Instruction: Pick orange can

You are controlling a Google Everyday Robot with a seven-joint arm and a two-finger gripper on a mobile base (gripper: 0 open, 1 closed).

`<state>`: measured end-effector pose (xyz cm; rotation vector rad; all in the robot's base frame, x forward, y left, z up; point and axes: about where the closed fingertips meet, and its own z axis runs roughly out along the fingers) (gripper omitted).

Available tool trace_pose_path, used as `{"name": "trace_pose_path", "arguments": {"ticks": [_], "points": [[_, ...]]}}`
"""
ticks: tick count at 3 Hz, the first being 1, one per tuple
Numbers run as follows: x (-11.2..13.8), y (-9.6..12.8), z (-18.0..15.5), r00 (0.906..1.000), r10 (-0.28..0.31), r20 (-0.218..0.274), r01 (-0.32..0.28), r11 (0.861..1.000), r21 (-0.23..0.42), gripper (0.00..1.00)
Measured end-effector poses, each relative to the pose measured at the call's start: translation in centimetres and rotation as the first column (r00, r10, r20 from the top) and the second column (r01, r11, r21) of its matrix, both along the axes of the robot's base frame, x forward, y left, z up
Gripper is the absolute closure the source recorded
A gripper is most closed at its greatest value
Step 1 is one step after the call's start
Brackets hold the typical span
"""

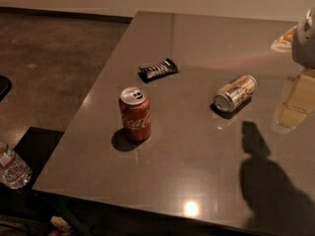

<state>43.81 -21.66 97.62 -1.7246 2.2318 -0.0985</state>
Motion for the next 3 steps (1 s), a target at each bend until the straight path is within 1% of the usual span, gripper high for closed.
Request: {"name": "trace_pose_path", "arguments": {"ticks": [1, 2, 3], "points": [[0.0, 0.0, 0.0, 1.0000, 0.000, 0.000, 0.000, 1.000, 0.000, 0.00], [1.0, -0.7, 0.3, 0.9996, 0.022, 0.017, -0.022, 1.000, -0.002, 0.00], [3.7, -1.7, 0.0, 0.9951, 0.098, 0.014, -0.097, 0.995, -0.028, 0.00]]}}
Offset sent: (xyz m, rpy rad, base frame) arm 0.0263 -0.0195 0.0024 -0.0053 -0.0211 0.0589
